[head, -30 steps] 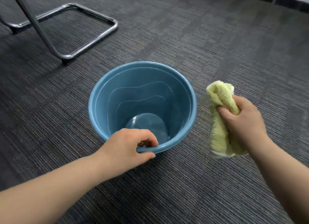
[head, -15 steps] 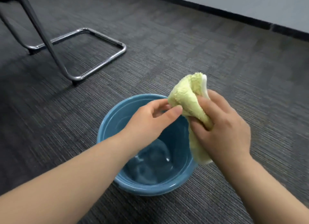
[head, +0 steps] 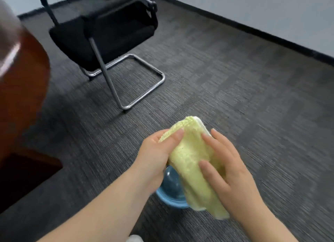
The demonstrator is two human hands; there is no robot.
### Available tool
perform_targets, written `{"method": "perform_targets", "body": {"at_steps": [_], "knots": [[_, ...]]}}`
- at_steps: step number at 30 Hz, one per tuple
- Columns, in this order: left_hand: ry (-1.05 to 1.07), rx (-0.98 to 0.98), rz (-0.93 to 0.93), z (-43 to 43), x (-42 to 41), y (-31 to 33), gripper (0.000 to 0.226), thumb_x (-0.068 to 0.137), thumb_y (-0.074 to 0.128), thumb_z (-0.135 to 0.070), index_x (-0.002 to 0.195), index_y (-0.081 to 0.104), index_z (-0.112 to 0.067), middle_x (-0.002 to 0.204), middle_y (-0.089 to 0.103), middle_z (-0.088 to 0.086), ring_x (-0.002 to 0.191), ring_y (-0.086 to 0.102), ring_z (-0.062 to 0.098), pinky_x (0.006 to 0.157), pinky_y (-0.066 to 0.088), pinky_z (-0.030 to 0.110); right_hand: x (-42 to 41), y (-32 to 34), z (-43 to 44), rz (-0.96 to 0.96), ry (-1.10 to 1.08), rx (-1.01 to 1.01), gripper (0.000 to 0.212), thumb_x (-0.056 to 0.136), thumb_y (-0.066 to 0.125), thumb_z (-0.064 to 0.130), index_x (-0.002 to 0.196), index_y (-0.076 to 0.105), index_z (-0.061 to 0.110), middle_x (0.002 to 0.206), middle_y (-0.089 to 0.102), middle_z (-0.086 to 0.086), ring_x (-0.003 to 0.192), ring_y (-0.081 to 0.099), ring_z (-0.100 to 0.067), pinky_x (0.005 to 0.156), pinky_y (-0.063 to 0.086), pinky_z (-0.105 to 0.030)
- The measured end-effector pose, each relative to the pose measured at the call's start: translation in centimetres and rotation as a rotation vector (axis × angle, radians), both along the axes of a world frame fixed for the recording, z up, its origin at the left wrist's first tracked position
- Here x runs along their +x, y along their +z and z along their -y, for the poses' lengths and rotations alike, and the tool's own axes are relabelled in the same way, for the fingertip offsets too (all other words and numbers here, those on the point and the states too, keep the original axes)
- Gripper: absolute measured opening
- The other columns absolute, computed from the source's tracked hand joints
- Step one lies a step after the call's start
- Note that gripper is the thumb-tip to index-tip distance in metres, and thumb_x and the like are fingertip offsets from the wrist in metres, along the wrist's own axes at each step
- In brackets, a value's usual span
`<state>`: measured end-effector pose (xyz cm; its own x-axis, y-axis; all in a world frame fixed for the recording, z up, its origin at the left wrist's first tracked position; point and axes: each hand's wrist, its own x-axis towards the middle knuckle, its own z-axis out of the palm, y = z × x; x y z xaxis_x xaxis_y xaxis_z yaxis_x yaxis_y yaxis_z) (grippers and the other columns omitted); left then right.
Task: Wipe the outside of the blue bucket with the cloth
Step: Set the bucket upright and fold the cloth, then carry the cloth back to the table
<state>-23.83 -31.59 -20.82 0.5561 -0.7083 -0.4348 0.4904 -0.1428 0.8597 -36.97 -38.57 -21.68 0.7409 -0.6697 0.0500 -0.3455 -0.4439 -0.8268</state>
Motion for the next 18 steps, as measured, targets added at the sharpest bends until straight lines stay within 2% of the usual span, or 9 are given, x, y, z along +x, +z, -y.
{"method": "perform_targets", "body": {"at_steps": [2, 4, 6, 7, 9, 11, 12, 15, 18], "knots": [[0.028, -0.009, -0.063, -1.1, -0.4, 4.8, 0.040, 0.058, 0.063, -0.037, 0.087, 0.066, -0.010, 0.065, 0.071, 0.000, 0.058, 0.066, 0.011, 0.046, 0.050, 0.020, -0.3, 4.4, -0.3, 0.042, -0.111, 0.250, 0.056, 0.067, 0.061, 0.053, 0.109, 0.025, 0.065, 0.118, 0.036, 0.036, 0.104, 0.045, 0.015, 0.081, 0.037, -0.011], [0.093, -0.031, -0.114, -2.4, -0.6, 9.3, 0.042, 0.060, 0.063, -0.036, 0.092, 0.065, -0.009, 0.071, 0.073, 0.004, 0.063, 0.069, 0.015, 0.048, 0.052, 0.023, -1.0, 7.7, -0.7, 0.085, -0.197, 0.515, 0.069, 0.068, 0.070, 0.040, 0.118, 0.026, 0.056, 0.114, 0.042, 0.029, 0.097, 0.051, 0.011, 0.075, 0.043, -0.016], [0.178, -0.067, -0.137, -4.0, -0.7, 13.6, 0.039, 0.061, 0.062, -0.034, 0.091, 0.065, -0.008, 0.069, 0.074, 0.004, 0.062, 0.069, 0.016, 0.046, 0.051, 0.023, -1.3, 11.1, -1.5, 0.058, -0.122, 0.715, 0.078, 0.061, 0.067, 0.046, 0.130, 0.031, 0.037, 0.129, 0.045, 0.012, 0.109, 0.052, -0.003, 0.088, 0.048, -0.034], [0.218, -0.077, -0.137, -4.9, -0.8, 15.4, 0.040, 0.060, 0.062, -0.034, 0.091, 0.065, -0.008, 0.068, 0.073, 0.005, 0.061, 0.069, 0.016, 0.045, 0.051, 0.023, -1.3, 12.5, -2.1, 0.016, -0.044, 0.773, 0.082, 0.060, 0.067, 0.050, 0.132, 0.033, 0.030, 0.133, 0.047, 0.004, 0.114, 0.052, -0.012, 0.096, 0.046, -0.042], [0.291, -0.084, -0.113, -7.0, -1.0, 17.9, 0.042, 0.060, 0.062, -0.035, 0.091, 0.066, -0.008, 0.070, 0.074, 0.005, 0.063, 0.069, 0.016, 0.046, 0.051, 0.023, -0.8, 14.6, -3.5, -0.019, 0.087, 0.864, 0.077, 0.061, 0.075, 0.046, 0.127, 0.041, 0.025, 0.122, 0.060, 0.003, 0.109, 0.057, -0.014, 0.092, 0.050, -0.038], [0.387, -0.077, -0.087, -9.4, -0.9, 19.3, 0.045, 0.060, 0.062, -0.037, 0.095, 0.067, -0.009, 0.077, 0.074, 0.006, 0.069, 0.069, 0.018, 0.050, 0.052, 0.025, 0.2, 16.2, -4.9, -0.019, 0.211, 0.952, 0.065, 0.050, 0.073, 0.036, 0.110, 0.052, 0.026, 0.098, 0.073, 0.010, 0.094, 0.066, -0.009, 0.074, 0.056, -0.024], [0.444, -0.081, -0.085, -10.6, -0.8, 19.8, 0.046, 0.060, 0.061, -0.037, 0.097, 0.066, -0.009, 0.080, 0.074, 0.007, 0.072, 0.069, 0.019, 0.053, 0.053, 0.027, 0.8, 17.0, -5.7, -0.021, 0.273, 0.996, 0.060, 0.049, 0.073, 0.034, 0.105, 0.055, 0.025, 0.093, 0.074, 0.011, 0.091, 0.067, -0.011, 0.070, 0.056, -0.023], [0.563, -0.093, -0.099, -14.4, -0.5, 20.7, 0.046, 0.061, 0.060, -0.039, 0.097, 0.066, -0.010, 0.085, 0.072, 0.009, 0.078, 0.066, 0.024, 0.065, 0.051, 0.034, 2.2, 18.5, -8.0, -0.035, 0.326, 1.100, 0.053, 0.059, 0.077, 0.014, 0.108, 0.055, 0.017, 0.092, 0.075, -0.003, 0.087, 0.069, -0.021, 0.062, 0.057, -0.027], [0.621, -0.109, -0.089, -18.0, 0.2, 21.6, 0.032, 0.064, 0.060, -0.034, 0.087, 0.067, -0.012, 0.074, 0.075, 0.002, 0.069, 0.069, 0.017, 0.060, 0.052, 0.030, 3.7, 19.8, -10.6, -0.088, 0.264, 1.031, 0.040, 0.071, 0.065, 0.006, 0.109, 0.056, 0.014, 0.094, 0.073, -0.007, 0.082, 0.070, -0.021, 0.058, 0.056, -0.027]]}}
